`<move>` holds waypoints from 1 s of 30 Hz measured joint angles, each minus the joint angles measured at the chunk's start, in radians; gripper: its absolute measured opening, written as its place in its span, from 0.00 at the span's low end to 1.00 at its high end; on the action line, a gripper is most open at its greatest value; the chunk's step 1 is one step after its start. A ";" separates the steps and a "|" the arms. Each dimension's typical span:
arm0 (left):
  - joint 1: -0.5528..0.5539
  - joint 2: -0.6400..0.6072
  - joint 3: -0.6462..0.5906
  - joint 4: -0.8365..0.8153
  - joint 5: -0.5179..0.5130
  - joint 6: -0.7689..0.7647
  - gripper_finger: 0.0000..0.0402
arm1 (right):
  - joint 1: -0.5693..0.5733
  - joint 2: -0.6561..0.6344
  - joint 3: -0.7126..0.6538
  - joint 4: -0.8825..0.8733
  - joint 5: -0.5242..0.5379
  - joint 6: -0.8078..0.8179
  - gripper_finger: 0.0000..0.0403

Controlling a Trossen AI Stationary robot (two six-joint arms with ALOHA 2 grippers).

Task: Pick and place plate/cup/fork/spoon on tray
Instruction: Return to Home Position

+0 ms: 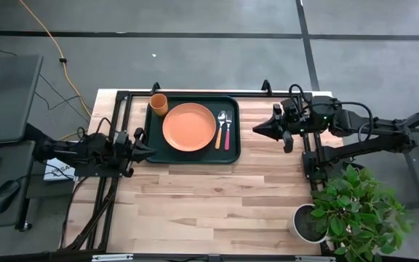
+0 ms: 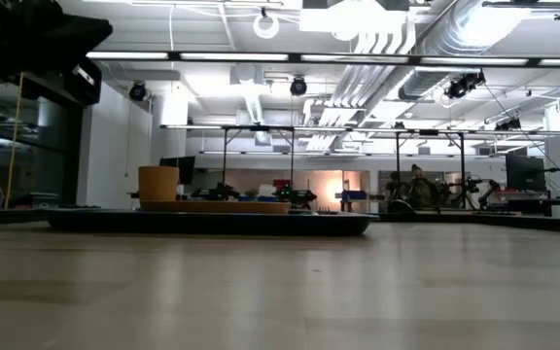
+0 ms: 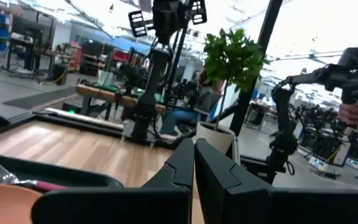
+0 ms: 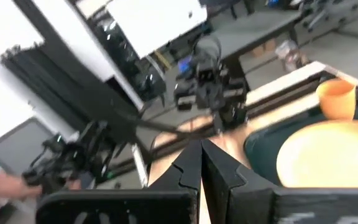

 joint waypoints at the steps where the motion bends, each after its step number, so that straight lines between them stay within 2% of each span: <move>1: 0.007 0.000 0.000 -0.005 0.007 -0.001 0.00 | 0.000 -0.008 0.000 -0.025 -0.015 0.000 0.00; 5: 0.025 0.001 0.000 -0.036 0.016 -0.015 0.00 | 0.020 -0.064 -0.023 -0.080 -0.032 -0.028 0.00; 8: 0.025 0.003 0.000 -0.048 -0.010 -0.008 0.00 | 0.051 -0.141 -0.100 -0.034 -0.020 -0.044 0.00; 20: 0.025 0.003 0.000 -0.052 -0.017 -0.008 0.00 | 0.233 -0.572 -0.705 0.380 0.165 -0.058 0.00; 24: 0.025 0.003 0.000 -0.052 -0.018 -0.008 0.00 | 0.217 -0.707 -0.829 0.452 0.160 -0.071 0.00; 30: 0.025 0.003 0.000 -0.052 -0.018 -0.008 0.01 | 0.157 -0.896 -0.965 0.481 0.061 -0.048 0.00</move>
